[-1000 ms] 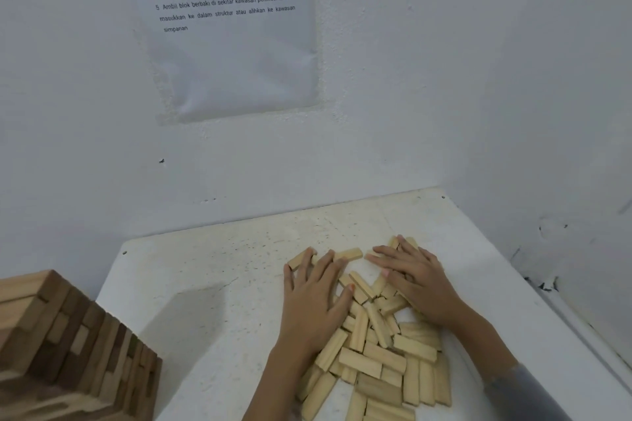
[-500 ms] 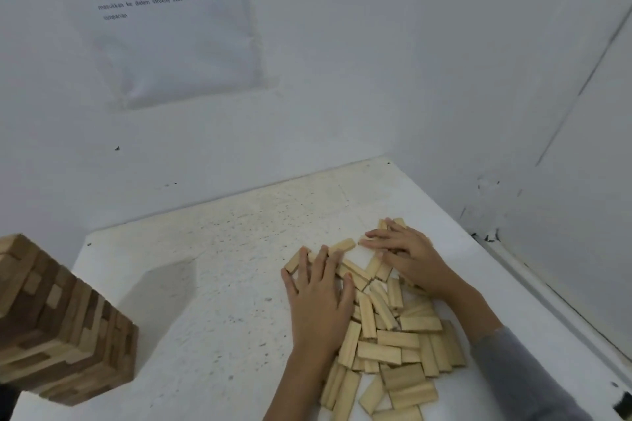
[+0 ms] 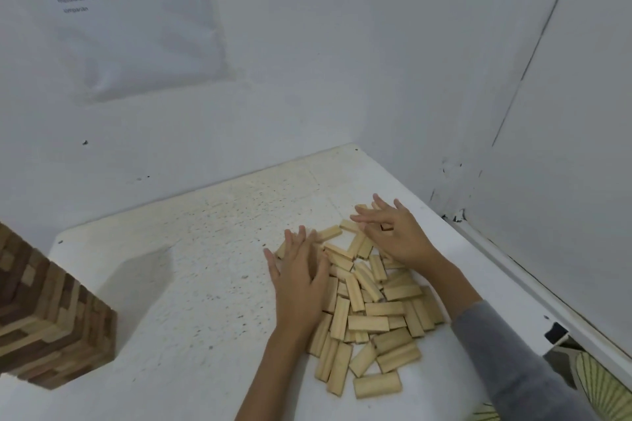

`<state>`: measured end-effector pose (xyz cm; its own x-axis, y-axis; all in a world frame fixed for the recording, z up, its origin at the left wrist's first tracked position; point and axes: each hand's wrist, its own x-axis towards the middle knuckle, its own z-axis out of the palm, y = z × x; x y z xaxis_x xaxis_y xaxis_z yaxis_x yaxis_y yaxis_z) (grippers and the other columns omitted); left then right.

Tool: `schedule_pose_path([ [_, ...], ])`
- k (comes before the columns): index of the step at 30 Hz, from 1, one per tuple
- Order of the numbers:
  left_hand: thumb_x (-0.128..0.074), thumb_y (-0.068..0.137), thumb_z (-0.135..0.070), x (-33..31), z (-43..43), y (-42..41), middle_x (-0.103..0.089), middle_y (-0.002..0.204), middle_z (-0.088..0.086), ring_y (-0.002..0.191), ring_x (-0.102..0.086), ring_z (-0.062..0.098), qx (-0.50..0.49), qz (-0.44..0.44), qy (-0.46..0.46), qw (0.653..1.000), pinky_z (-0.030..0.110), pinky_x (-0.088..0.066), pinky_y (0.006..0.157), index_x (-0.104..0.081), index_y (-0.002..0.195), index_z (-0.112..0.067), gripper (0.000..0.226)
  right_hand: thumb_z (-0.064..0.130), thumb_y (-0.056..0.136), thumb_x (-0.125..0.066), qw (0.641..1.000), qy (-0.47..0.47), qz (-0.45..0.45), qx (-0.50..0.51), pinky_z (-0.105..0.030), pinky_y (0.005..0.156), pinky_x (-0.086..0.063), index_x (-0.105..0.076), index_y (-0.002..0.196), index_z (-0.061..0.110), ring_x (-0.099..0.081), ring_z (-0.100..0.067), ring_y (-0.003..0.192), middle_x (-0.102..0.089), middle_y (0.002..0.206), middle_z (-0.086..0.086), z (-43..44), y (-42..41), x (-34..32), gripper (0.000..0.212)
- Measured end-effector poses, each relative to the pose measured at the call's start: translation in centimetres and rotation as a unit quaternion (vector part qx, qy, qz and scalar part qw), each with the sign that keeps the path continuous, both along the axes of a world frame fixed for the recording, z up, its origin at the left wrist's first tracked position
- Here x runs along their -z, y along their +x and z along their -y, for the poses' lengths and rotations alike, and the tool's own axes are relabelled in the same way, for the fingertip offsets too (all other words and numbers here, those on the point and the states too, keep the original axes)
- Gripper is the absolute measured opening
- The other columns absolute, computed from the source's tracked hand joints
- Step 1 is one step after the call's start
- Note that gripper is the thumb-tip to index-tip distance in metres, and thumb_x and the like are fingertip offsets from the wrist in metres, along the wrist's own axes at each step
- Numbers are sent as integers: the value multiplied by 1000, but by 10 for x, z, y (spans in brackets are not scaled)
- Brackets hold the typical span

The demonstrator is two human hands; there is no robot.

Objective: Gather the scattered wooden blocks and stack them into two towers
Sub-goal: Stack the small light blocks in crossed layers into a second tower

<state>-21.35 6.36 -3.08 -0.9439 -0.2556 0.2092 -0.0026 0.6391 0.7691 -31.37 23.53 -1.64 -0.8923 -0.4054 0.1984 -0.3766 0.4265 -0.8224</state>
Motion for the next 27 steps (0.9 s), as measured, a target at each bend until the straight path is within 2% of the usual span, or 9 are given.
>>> schedule_pose_path([
  [3, -42, 90, -42, -5, 1, 10, -44, 142, -15, 140, -27, 1, -6, -31, 22, 999, 29, -1, 121, -59, 126, -24, 44, 12, 90, -65, 998, -30, -53, 29, -30, 113, -28, -72, 104, 27, -45, -6, 129, -67, 119, 7, -7, 20, -7, 22],
  [5, -51, 89, -34, -9, 0, 20, -58, 125, -17, 122, -46, 0, 19, -36, 37, 998, 32, -35, 108, -64, 114, -26, 29, 10, 88, -68, 999, -11, -30, 11, -26, 100, -42, -75, 97, 27, -53, 0, 109, -69, 103, 11, -12, 35, -15, 21],
  [6, -55, 90, -30, -11, -2, 26, -59, 114, -18, 112, -50, -2, 30, -34, 41, 998, 26, -41, 96, -65, 109, -27, 21, 10, 87, -68, 1000, 9, -17, -8, -24, 93, -45, -76, 95, 26, -55, 0, 101, -69, 96, 12, -15, 43, -18, 19],
  [8, -63, 90, -23, -17, -6, 39, -58, 102, -20, 101, -51, -1, 47, -28, 36, 998, 12, -39, 81, -64, 102, -31, 15, 7, 84, -70, 998, 41, -28, -44, -17, 81, -46, -77, 92, 22, -56, -4, 91, -69, 86, 11, -21, 57, -21, 18],
  [10, -67, 87, -23, -20, -9, 49, -56, 98, -19, 96, -51, 1, 64, -11, 33, 997, 8, -38, 78, -63, 100, -33, 17, 3, 83, -70, 995, 56, -40, -68, -11, 76, -42, -76, 93, 19, -55, -3, 88, -66, 83, 11, -29, 67, -21, 20],
  [12, -67, 87, -27, -22, -12, 56, -53, 102, -21, 98, -49, 0, 88, 17, 22, 996, 9, -39, 81, -63, 105, -33, 19, -1, 82, -64, 992, 94, -13, -85, -10, 79, -39, -74, 97, 23, -52, -1, 90, -62, 87, 12, -37, 73, -21, 30],
  [16, -61, 91, -27, -20, -15, 62, -47, 111, -16, 102, -48, 1, 108, 54, 0, 993, 16, -42, 89, -60, 121, -28, 30, -2, 72, -51, 979, 170, 15, -111, -23, 90, -44, -66, 110, 30, -50, -1, 101, -55, 101, 9, -43, 79, -17, 52],
  [20, -57, 96, -21, -14, -19, 63, -48, 111, -11, 101, -51, 3, 88, 48, -5, 995, 20, -46, 89, -63, 119, -21, 24, -4, 72, -51, 981, 168, 0, -93, -25, 92, -45, -64, 111, 29, -50, -2, 102, -53, 102, 9, -42, 82, -14, 52],
  [27, -63, 89, 1, -17, -26, 71, -56, 99, -7, 90, -57, -3, 22, -33, 96, 995, 7, -44, 72, -69, 101, -19, 24, -6, 87, -50, 990, 138, -2, -39, -15, 83, -43, -58, 121, 19, -48, 2, 95, -40, 99, 7, -39, 93, -14, 44],
])
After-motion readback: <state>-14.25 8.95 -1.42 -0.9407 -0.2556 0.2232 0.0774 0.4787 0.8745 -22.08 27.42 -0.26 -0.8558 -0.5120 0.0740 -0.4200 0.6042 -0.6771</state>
